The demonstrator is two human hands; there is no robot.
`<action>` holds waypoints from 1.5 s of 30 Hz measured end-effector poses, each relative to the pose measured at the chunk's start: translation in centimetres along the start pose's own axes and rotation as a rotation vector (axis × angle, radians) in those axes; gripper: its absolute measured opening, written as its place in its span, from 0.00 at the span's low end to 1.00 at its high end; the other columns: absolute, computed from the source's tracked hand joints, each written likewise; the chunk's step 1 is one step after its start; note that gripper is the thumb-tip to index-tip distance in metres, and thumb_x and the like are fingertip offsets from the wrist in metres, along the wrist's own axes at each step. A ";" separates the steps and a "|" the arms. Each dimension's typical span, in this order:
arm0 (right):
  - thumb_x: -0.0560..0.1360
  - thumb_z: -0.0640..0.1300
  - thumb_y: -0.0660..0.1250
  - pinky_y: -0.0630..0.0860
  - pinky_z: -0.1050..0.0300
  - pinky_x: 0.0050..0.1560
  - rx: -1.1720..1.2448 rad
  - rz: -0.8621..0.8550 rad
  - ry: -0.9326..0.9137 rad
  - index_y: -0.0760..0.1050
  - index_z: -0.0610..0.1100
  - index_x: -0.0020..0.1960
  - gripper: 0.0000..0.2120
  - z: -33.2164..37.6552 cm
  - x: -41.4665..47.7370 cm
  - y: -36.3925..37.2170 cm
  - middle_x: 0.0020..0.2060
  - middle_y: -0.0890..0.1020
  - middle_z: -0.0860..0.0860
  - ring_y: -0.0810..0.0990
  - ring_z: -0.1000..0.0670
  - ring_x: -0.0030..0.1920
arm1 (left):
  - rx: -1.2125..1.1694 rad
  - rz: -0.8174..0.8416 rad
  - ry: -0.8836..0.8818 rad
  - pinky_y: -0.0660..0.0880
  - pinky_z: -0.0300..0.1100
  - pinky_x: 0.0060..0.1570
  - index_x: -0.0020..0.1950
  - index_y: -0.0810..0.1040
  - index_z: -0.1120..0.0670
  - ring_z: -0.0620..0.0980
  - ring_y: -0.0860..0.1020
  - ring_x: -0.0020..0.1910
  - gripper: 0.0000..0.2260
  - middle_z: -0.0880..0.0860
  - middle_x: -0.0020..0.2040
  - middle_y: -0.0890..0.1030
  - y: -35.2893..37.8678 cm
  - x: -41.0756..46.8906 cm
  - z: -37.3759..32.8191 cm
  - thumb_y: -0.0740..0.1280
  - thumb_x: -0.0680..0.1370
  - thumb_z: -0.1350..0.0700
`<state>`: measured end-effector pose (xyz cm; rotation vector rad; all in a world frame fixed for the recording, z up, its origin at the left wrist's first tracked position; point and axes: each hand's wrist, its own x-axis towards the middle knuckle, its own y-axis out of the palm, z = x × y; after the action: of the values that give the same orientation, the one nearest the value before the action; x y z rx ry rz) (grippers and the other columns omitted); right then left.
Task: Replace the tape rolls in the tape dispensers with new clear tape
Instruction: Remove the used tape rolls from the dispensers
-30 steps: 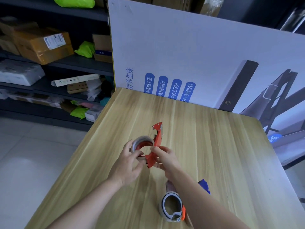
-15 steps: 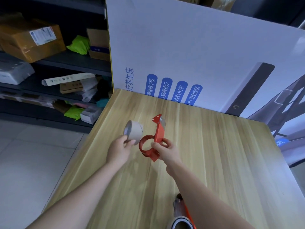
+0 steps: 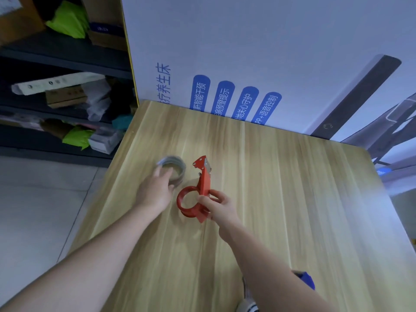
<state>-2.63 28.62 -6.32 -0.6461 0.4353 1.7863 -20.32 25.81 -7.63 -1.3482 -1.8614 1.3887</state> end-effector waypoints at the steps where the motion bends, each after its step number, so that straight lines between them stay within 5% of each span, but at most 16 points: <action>1: 0.71 0.42 0.74 0.81 0.49 0.56 0.003 -0.001 0.005 0.72 0.42 0.66 0.25 -0.2 0.0 -0.1 0.55 0.83 0.43 0.85 0.45 0.51 | 0.033 -0.086 0.046 0.74 0.48 0.54 0.67 0.71 0.49 0.55 0.75 0.59 0.17 0.54 0.70 0.69 0.4 -0.5 -0.1 0.63 0.79 0.50; 4: 0.72 0.39 0.72 0.81 0.48 0.55 0.040 0.014 -0.007 0.73 0.44 0.65 0.22 -0.6 -0.5 -0.3 0.54 0.83 0.42 0.85 0.44 0.51 | -0.157 -0.002 0.019 0.75 0.45 0.47 0.62 0.78 0.48 0.52 0.78 0.52 0.16 0.51 0.58 0.77 1.5 -1.9 -0.5 0.63 0.78 0.44; 8: 0.71 0.38 0.73 0.82 0.49 0.53 0.040 0.070 -0.029 0.75 0.47 0.64 0.22 -0.6 -1.9 -1.0 0.51 0.84 0.44 0.85 0.44 0.50 | -0.376 0.091 -0.069 0.77 0.45 0.43 0.55 0.81 0.49 0.51 0.80 0.43 0.09 0.50 0.48 0.84 1.9 -3.8 -0.8 0.64 0.78 0.52; 12: 0.73 0.37 0.72 0.82 0.56 0.45 -0.004 0.152 -0.001 0.75 0.48 0.64 0.21 -1.3 -4.6 -2.2 0.51 0.85 0.43 0.85 0.47 0.46 | -0.363 0.031 -0.052 0.76 0.44 0.36 0.50 0.83 0.52 0.50 0.80 0.36 0.08 0.49 0.39 0.83 1.7 -7.2 -0.7 0.65 0.77 0.56; 17: 0.74 0.36 0.71 0.79 0.64 0.43 -0.195 0.252 0.008 0.79 0.55 0.48 0.13 -4.5 -9.3 -3.8 0.44 0.86 0.53 0.84 0.57 0.41 | -0.268 0.043 -0.079 0.72 0.43 0.30 0.44 0.83 0.53 0.49 0.78 0.31 0.06 0.49 0.33 0.80 3.4 -14.0 0.2 0.66 0.76 0.57; 20: 0.74 0.35 0.70 0.75 0.58 0.46 -0.303 0.271 -0.021 0.81 0.49 0.52 0.12 -7.4 -11.6 -4.7 0.46 0.84 0.50 0.80 0.53 0.42 | -0.208 0.064 -0.087 0.66 0.41 0.27 0.39 0.80 0.55 0.48 0.75 0.30 0.08 0.50 0.32 0.79 4.7 -18.3 0.5 0.65 0.76 0.57; 26: 0.67 0.41 0.71 0.79 0.54 0.47 -0.577 0.286 -0.091 0.84 0.48 0.52 0.14 -13.6 -15.9 -5.4 0.44 0.86 0.53 0.81 0.56 0.40 | -0.152 0.057 -0.118 0.63 0.41 0.29 0.38 0.79 0.56 0.49 0.75 0.33 0.08 0.49 0.32 0.76 7.4 -26.4 1.6 0.65 0.76 0.57; 31: 0.71 0.48 0.70 0.77 0.55 0.51 -1.019 0.249 -0.210 0.79 0.46 0.59 0.17 -16.5 -19.0 -4.8 0.53 0.84 0.49 0.81 0.48 0.54 | -0.098 0.072 -0.149 0.66 0.44 0.37 0.41 0.77 0.54 0.53 0.79 0.44 0.06 0.50 0.40 0.78 9.0 -30.7 2.5 0.65 0.76 0.55; 38: 0.75 0.51 0.67 0.75 0.57 0.55 -1.050 0.188 -0.225 0.72 0.46 0.69 0.24 -16.3 -20.0 -4.5 0.60 0.81 0.48 0.79 0.48 0.59 | 0.041 0.095 -0.173 0.74 0.43 0.44 0.45 0.76 0.50 0.52 0.79 0.52 0.08 0.50 0.52 0.80 8.2 -30.7 2.9 0.62 0.78 0.48; 41: 0.77 0.52 0.65 0.76 0.55 0.56 -1.082 0.049 -0.269 0.72 0.46 0.69 0.22 -14.3 -19.6 -6.4 0.59 0.81 0.49 0.79 0.47 0.60 | 0.019 -0.011 -0.060 0.74 0.45 0.53 0.61 0.78 0.49 0.52 0.75 0.60 0.13 0.49 0.58 0.76 7.0 -29.4 0.7 0.62 0.79 0.49; 45: 0.77 0.46 0.62 0.75 0.53 0.55 -1.170 -0.185 -0.319 0.74 0.47 0.66 0.18 -12.0 -19.0 -9.7 0.61 0.77 0.48 0.75 0.45 0.62 | 0.042 -0.014 0.235 0.70 0.44 0.59 0.64 0.76 0.50 0.52 0.70 0.63 0.14 0.51 0.58 0.76 5.9 -27.5 -3.9 0.61 0.79 0.51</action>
<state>13.27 10.17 -3.59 -1.0999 -0.9423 1.8043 -3.09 3.23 -6.23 -1.4089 -1.6755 1.1978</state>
